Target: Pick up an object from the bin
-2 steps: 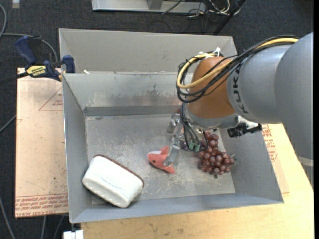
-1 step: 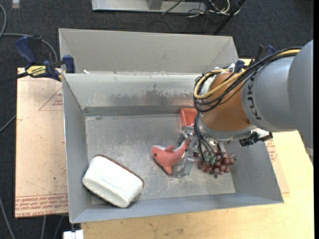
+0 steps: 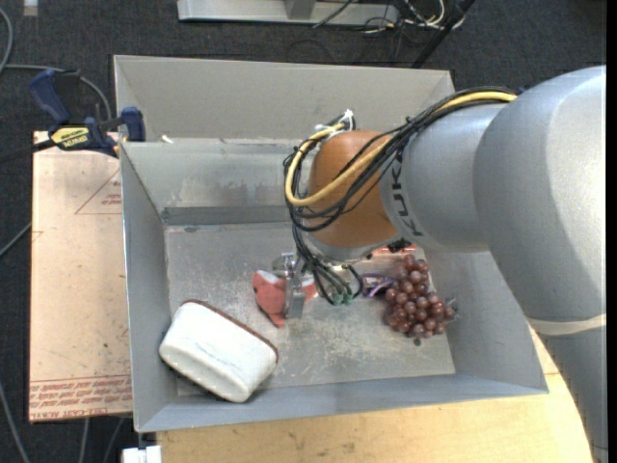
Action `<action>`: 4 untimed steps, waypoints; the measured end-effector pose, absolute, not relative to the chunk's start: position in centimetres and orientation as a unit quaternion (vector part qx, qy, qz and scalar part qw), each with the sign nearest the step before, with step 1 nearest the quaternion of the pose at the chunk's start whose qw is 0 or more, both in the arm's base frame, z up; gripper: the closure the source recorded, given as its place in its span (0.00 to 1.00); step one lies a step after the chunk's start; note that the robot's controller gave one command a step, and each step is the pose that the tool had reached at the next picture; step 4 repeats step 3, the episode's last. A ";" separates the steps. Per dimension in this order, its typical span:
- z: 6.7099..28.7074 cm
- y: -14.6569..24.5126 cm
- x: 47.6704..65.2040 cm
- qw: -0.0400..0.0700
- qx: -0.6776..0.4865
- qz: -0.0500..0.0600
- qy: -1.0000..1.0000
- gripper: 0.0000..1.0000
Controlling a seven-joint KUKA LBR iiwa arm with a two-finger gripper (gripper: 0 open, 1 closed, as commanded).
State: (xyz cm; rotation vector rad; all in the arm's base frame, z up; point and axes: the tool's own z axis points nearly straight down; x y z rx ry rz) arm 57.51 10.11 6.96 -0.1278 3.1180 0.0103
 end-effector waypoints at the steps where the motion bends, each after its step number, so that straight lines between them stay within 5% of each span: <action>1: 7.0 10.1 57.5 0.010 -0.041 0.003 0.999 1.00; 2: 18.8 11.0 57.3 0.012 -0.053 0.004 0.999 1.00; 4: 18.8 11.0 57.3 0.012 -0.053 0.004 0.999 1.00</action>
Offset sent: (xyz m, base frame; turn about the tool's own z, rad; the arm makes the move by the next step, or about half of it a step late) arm -0.0030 0.0088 0.1185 -0.0246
